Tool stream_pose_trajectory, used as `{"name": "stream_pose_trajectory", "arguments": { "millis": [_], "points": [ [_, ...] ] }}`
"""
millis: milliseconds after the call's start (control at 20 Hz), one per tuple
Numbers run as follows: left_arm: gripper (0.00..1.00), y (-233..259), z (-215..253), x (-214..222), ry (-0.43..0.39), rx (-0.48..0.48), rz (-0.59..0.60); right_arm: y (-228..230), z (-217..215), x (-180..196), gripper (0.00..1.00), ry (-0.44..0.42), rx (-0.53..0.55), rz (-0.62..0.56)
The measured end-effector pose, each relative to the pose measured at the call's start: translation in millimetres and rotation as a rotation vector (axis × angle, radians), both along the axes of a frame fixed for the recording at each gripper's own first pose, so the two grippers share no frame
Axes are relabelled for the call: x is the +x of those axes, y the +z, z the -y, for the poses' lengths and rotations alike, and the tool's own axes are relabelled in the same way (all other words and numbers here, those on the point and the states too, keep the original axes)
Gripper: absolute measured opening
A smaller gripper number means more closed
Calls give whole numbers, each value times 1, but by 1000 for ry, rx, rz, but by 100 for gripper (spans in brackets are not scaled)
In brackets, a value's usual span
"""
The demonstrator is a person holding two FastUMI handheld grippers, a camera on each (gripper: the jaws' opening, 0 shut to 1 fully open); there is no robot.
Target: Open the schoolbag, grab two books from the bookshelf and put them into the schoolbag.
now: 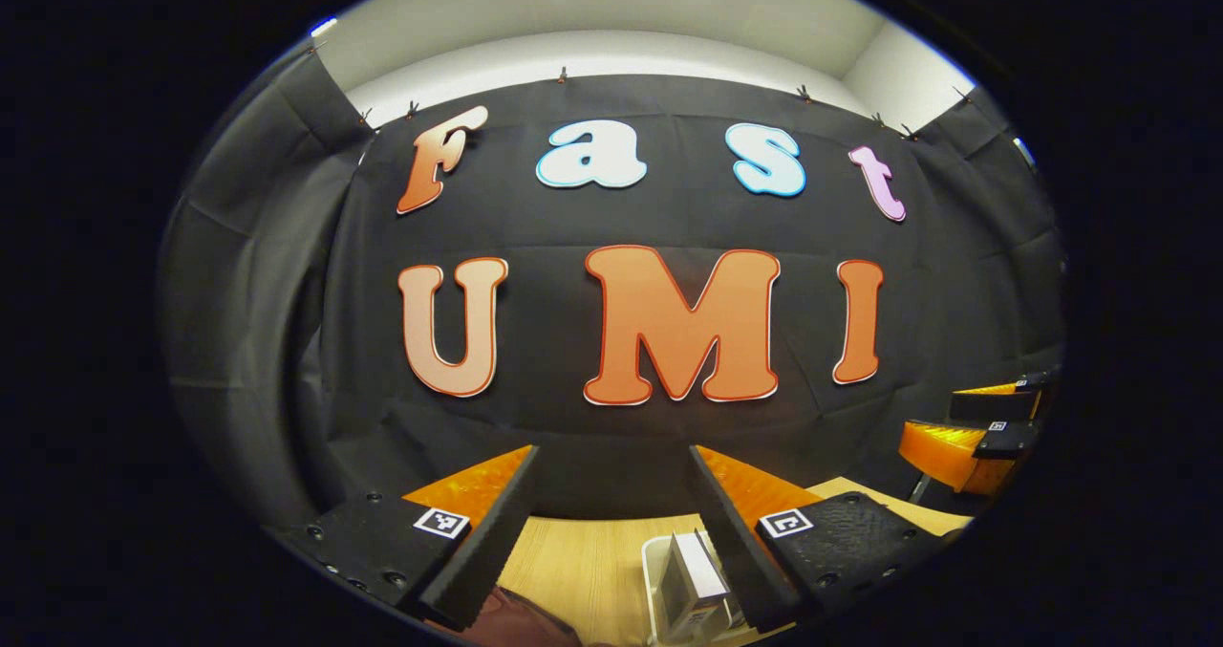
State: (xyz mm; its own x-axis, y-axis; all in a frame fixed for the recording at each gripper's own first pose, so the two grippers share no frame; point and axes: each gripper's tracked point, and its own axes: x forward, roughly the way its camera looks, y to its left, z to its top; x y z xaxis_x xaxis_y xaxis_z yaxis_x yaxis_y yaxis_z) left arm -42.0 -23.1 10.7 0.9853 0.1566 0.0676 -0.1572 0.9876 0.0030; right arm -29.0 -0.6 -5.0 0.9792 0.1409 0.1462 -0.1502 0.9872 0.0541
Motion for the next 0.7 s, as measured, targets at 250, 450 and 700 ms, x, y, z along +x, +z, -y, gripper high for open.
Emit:
{"name": "stream_pose_trajectory", "arguments": {
  "millis": [250,450,700],
  "points": [
    [96,5,7,-10,44,40,27,-3,3,0,96,-9,-6,1],
    [94,6,11,-20,62,42,58,-10,2,3,96,4,6,-19],
    [96,-1,11,-31,120,61,43,-24,-7,6,96,82,5,-54]
  ]
}}
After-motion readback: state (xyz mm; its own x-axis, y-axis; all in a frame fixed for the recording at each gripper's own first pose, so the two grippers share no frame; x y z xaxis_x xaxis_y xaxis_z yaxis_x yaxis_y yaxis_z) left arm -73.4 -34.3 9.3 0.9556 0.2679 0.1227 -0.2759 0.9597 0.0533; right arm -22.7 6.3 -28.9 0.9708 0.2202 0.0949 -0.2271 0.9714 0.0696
